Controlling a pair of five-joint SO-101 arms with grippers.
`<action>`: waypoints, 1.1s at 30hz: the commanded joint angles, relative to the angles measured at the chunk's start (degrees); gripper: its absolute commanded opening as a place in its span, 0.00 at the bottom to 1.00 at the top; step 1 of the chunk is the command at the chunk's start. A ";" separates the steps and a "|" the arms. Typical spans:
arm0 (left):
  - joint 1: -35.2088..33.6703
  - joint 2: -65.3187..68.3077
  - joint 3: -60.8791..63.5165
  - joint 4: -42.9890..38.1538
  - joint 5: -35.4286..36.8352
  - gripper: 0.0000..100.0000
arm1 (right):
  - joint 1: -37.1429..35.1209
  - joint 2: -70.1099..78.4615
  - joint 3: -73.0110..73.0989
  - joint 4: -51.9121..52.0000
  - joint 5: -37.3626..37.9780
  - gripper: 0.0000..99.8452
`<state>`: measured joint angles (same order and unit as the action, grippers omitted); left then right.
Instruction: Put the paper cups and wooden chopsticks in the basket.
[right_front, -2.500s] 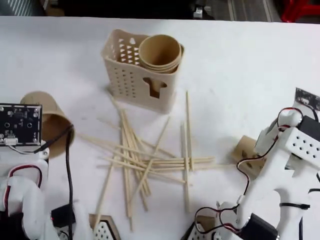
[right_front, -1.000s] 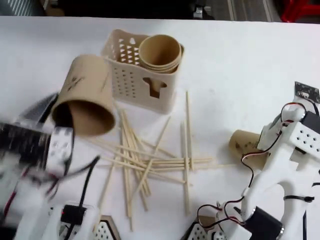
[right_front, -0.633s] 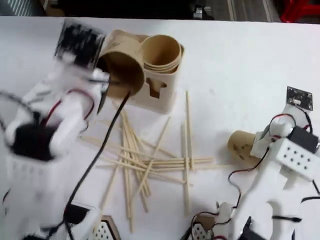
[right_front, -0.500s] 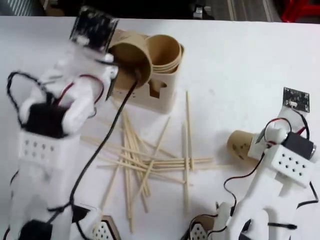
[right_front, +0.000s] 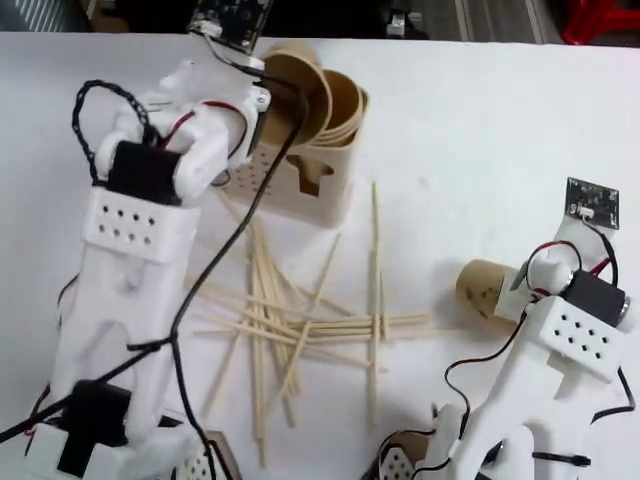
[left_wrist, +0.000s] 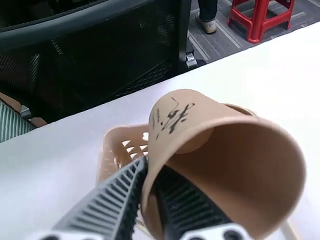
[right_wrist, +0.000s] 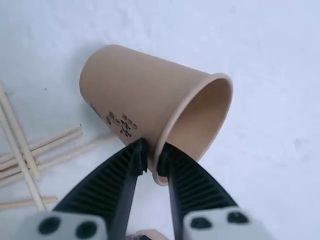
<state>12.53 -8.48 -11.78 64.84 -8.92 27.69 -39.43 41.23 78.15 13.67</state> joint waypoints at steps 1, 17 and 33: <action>8.04 0.22 -2.73 -1.41 0.70 0.02 | 0.48 -1.36 1.14 -2.24 0.62 0.02; 11.65 0.40 -2.64 0.97 0.70 0.02 | 0.57 -1.36 2.73 -3.56 2.46 0.02; 11.38 0.48 -2.29 -2.11 4.40 0.24 | 0.40 -1.36 3.52 -3.65 3.25 0.02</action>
<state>18.07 -7.96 -11.78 65.89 -6.99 28.13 -41.01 44.66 75.08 16.22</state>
